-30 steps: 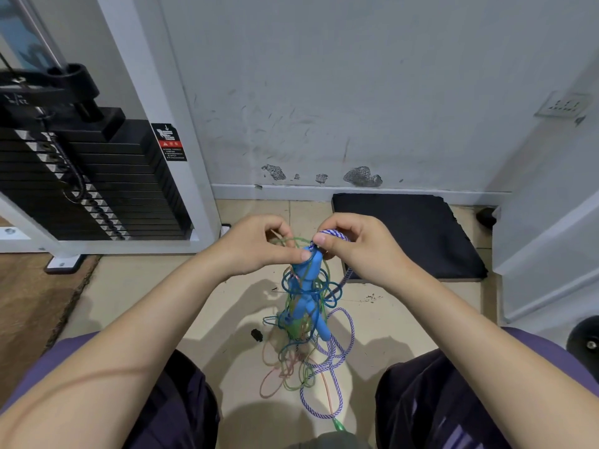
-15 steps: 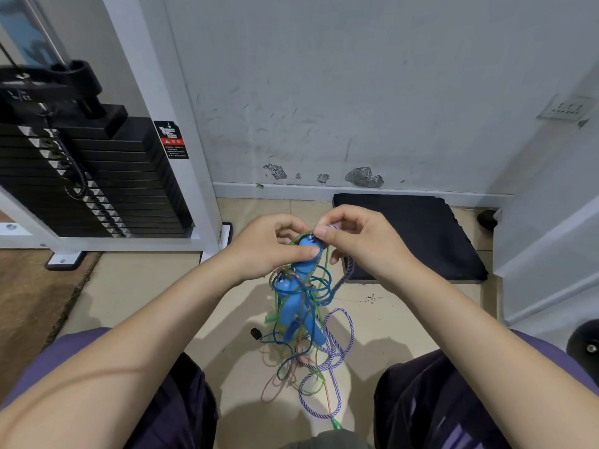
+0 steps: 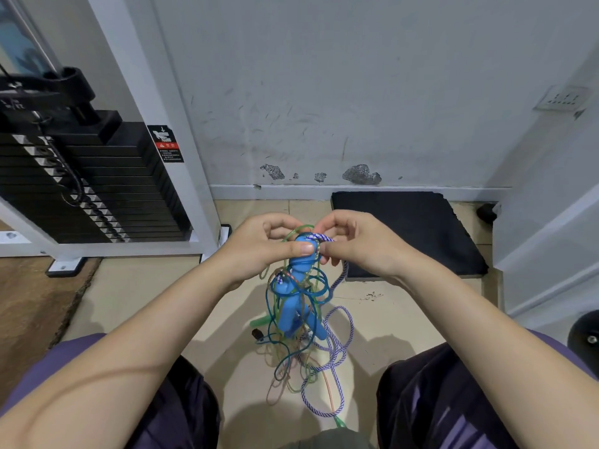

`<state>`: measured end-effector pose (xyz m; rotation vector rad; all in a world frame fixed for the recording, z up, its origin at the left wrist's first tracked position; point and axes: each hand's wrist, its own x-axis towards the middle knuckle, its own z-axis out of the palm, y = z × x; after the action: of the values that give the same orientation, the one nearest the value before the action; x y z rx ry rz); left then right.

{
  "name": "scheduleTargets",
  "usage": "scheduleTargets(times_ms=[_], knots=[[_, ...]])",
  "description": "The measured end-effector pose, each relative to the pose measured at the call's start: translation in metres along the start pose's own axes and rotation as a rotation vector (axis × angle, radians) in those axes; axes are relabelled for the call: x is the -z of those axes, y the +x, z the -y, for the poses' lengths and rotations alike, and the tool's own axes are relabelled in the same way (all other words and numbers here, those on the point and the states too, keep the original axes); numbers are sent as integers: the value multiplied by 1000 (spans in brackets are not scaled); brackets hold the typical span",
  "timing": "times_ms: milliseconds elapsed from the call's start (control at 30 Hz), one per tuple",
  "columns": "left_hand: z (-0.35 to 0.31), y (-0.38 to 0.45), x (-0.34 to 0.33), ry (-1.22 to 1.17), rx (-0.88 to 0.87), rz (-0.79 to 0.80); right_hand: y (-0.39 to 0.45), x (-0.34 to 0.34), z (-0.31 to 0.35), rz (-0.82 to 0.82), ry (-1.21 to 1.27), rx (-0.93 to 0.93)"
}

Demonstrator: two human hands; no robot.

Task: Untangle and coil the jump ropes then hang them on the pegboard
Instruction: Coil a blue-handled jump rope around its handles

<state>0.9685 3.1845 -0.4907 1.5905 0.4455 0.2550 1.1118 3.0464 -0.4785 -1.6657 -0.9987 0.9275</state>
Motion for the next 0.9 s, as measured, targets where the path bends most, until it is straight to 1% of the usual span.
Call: scheduleTargets(times_ms=[67, 133, 300, 400, 500, 567, 633, 700, 767, 833, 900], knots=[[0, 1, 2, -87, 6, 43, -1, 1, 1, -42, -1, 27], [-2, 2, 3, -128, 4, 40, -2, 4, 2, -73, 13, 54], [0, 2, 3, -36, 6, 35, -6, 11, 6, 31, -15, 18], [3, 2, 2, 42, 19, -7, -4, 9, 4, -5, -101, -5], [4, 3, 2, 80, -33, 15, -2, 6, 4, -52, -136, 51], [7, 4, 2, 230, -92, 40, -2, 3, 5, -75, -70, 102], [10, 4, 2, 448, -80, 13, -1, 0, 4, -104, -29, 124], [10, 2, 2, 534, -64, -24, -1, -4, 4, -129, -15, 144], [10, 2, 1, 541, -180, -67, 0, -5, 5, -175, 1, 178], [8, 4, 1, 490, -270, -120, 0, -3, 8, -227, 47, 206], [8, 6, 0, 393, -242, -172, 1, -2, 11, -240, 146, 197]])
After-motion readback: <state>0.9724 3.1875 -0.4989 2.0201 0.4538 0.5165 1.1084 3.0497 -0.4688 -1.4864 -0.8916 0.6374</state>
